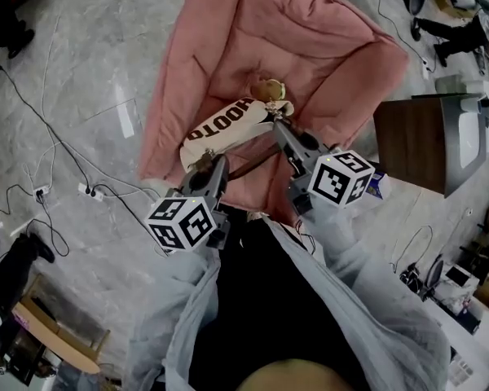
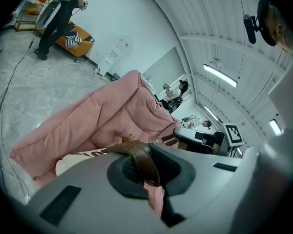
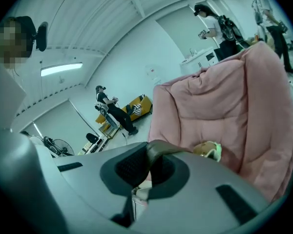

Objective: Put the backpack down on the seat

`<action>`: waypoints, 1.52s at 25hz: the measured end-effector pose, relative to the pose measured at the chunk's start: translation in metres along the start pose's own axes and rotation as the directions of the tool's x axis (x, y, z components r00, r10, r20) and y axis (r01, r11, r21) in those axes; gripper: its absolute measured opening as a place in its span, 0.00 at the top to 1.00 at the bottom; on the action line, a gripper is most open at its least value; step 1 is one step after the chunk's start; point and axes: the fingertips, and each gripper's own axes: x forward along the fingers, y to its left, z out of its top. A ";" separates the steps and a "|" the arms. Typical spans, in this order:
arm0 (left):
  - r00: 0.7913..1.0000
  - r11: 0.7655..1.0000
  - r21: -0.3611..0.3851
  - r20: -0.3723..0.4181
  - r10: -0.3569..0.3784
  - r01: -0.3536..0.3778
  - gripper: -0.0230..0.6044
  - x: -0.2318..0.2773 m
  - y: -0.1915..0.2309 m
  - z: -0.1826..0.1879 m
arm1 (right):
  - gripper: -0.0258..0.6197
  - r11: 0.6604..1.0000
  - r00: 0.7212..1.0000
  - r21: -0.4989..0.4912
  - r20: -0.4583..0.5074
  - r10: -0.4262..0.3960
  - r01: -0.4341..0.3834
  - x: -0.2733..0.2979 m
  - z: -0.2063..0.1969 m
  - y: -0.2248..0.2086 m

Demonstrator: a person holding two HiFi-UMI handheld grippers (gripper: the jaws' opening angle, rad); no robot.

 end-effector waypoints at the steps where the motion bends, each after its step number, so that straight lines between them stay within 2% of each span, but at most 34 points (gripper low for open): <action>1: 1.000 1.000 0.009 -0.003 0.001 -0.001 0.94 -0.001 0.000 -0.003 | 0.95 1.000 1.000 0.005 0.006 -0.002 0.002 -0.004 -0.004 -0.001; 5: 1.000 1.000 0.012 -0.017 0.023 -0.023 0.94 -0.008 -0.003 -0.019 | 0.95 1.000 1.000 0.020 0.000 0.001 -0.001 -0.023 -0.023 -0.002; 19: 0.991 0.993 0.000 -0.074 0.115 -0.115 0.94 -0.046 -0.017 -0.125 | 0.95 0.999 0.995 0.040 -0.095 0.011 -0.008 -0.094 -0.113 -0.011; 24: 0.985 0.989 0.052 -0.098 0.145 -0.141 0.94 -0.059 -0.017 -0.161 | 0.95 0.999 0.993 0.028 -0.117 0.019 -0.016 -0.113 -0.145 -0.010; 27: 0.983 0.988 0.050 -0.110 0.150 -0.145 0.94 -0.066 -0.016 -0.182 | 0.95 0.999 0.991 0.032 -0.135 0.022 -0.018 -0.124 -0.166 -0.011; 32: 0.979 0.986 0.044 -0.116 0.167 -0.163 0.94 -0.073 -0.017 -0.215 | 0.95 0.999 0.989 0.035 -0.149 0.014 -0.009 -0.144 -0.194 -0.019; 38: 0.979 0.983 0.031 -0.088 0.185 -0.183 0.94 -0.083 -0.014 -0.251 | 0.95 1.000 0.987 0.004 -0.161 -0.001 0.001 -0.162 -0.220 -0.023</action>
